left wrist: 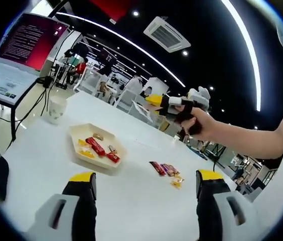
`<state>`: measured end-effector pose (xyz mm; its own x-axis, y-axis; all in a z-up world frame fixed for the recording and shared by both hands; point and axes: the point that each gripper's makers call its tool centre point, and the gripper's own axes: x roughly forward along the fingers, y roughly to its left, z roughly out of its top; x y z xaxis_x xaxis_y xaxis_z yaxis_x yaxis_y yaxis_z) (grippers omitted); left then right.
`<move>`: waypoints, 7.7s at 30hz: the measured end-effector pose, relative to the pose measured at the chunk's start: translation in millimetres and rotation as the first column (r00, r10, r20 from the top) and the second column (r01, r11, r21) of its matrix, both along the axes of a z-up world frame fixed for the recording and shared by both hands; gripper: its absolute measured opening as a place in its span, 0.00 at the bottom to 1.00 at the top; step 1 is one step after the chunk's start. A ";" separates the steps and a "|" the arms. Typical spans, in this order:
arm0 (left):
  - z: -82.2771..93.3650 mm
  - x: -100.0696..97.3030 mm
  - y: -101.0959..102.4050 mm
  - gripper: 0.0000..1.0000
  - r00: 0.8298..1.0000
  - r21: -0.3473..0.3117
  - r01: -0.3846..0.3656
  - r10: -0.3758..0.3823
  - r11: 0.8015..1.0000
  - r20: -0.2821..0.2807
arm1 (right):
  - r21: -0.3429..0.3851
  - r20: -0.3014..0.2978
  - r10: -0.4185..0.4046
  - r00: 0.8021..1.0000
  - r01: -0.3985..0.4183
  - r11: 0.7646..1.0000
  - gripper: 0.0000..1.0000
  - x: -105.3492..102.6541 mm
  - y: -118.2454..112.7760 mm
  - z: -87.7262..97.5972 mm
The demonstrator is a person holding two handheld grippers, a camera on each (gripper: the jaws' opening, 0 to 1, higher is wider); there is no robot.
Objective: Place the target food into the container with the food tongs after gripping and lifting it, then release it inside without dropping or visibly crushing the food.
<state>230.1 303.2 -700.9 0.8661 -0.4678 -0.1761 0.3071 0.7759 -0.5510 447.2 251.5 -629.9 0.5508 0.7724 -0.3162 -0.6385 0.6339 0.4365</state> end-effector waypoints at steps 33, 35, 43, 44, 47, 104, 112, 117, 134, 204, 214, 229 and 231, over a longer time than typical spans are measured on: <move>0.7 -8.1 18.6 0.81 0.998 -0.010 -0.059 0.059 0.998 0.014 | -0.034 0.042 0.113 0.993 -0.112 0.993 0.20 19.2 57.7 13.4; 0.1 -9.0 20.0 0.81 0.998 -0.010 -0.061 0.062 0.998 0.012 | -0.033 0.041 0.117 0.992 -0.116 0.993 0.20 17.6 62.1 13.8; -3.1 -12.5 30.2 0.80 0.996 -0.010 -0.088 0.088 0.996 0.005 | -0.039 0.039 0.141 0.989 -0.140 0.989 0.20 13.6 76.3 8.3; -3.5 -13.3 31.3 0.80 0.996 -0.010 -0.091 0.091 0.996 0.004 | -0.033 0.039 0.147 0.988 -0.146 0.989 0.20 11.9 79.2 8.6; -5.5 -15.7 33.4 0.80 0.995 -0.008 -0.095 0.095 0.995 -0.003 | -0.030 0.042 0.147 0.988 -0.146 0.989 0.20 10.8 83.7 8.7; -23.5 -1.3 -33.4 0.79 0.988 0.014 0.142 -0.141 0.990 -0.063 | 0.030 0.068 0.003 0.998 -0.005 1.000 0.27 -32.7 -22.7 4.4; -17.6 5.5 -38.2 0.79 0.989 -0.006 0.140 -0.140 0.990 -0.055 | 0.051 0.061 -0.022 0.998 0.019 0.999 0.27 -33.3 -32.9 6.3; -13.3 4.4 -34.9 0.79 0.991 -0.016 0.122 -0.122 0.992 -0.053 | 0.069 0.046 -0.023 0.999 0.020 0.997 0.27 -35.0 -31.1 6.3; -8.8 0.2 -36.3 0.80 0.995 -0.038 0.096 -0.098 0.995 -0.031 | 0.064 0.062 0.026 0.998 -0.030 0.997 0.28 -58.1 -27.4 12.0; 30.3 -31.7 -171.4 0.87 0.891 -0.101 0.454 -0.451 0.885 0.055 | -0.046 0.027 -0.298 0.954 0.299 0.953 0.29 -103.7 -206.0 -34.8; 36.3 -45.4 -201.5 0.87 0.851 -0.162 0.524 -0.522 0.836 0.057 | -0.052 0.022 -0.345 0.938 0.346 0.937 0.29 -101.7 -226.8 -39.3; 7.8 -46.8 -198.9 0.88 0.838 -0.052 0.545 -0.546 0.837 0.011 | -0.092 0.000 -0.375 0.927 0.374 0.923 0.29 -94.9 -241.4 -59.9; 2.6 -47.3 -198.4 0.87 0.836 -0.039 0.548 -0.548 0.836 0.000 | -0.098 -0.004 -0.375 0.927 0.373 0.923 0.29 -92.5 -242.0 -63.7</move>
<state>182.8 104.8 -698.3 0.4644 -0.8715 -0.1579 0.6698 0.4622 -0.5812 354.7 9.5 -693.6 0.7858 0.4781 -0.3923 -0.3381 0.8633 0.3746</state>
